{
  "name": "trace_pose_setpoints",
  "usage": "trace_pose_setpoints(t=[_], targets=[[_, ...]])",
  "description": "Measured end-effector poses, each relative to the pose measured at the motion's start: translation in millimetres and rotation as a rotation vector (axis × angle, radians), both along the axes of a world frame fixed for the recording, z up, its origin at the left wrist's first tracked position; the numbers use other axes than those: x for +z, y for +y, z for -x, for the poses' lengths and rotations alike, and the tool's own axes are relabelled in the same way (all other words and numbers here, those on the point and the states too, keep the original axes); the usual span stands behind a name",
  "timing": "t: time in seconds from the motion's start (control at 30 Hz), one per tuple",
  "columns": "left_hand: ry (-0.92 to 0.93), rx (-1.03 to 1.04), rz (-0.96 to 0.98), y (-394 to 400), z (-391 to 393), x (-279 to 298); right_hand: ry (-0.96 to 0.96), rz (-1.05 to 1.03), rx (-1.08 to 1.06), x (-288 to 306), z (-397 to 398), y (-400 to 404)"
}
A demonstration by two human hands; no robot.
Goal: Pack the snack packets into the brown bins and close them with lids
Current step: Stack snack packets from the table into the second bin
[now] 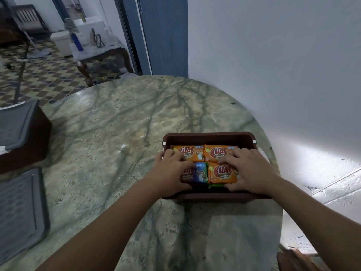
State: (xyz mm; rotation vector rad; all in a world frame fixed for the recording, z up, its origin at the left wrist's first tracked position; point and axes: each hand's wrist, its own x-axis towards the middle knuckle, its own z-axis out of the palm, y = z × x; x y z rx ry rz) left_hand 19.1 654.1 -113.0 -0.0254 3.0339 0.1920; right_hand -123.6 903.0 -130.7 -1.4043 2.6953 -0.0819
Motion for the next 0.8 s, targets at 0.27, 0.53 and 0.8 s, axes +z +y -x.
trace_pose_setpoints(t=[0.27, 0.53, 0.8], targets=[[0.15, 0.014, -0.034, -2.1, 1.4, -20.7, 0.045, 0.15, -0.035, -2.6, -3.6, 0.0], [0.283, 0.377, -0.216, 1.9, 5.9, -18.7, -0.055, 0.443, -0.813, 1.8, -2.3, 3.1], [0.126, 0.778, -0.72, -19.7, 35.6, -26.5, -0.473, 0.446, -0.937, 4.7, 4.0, 3.6]])
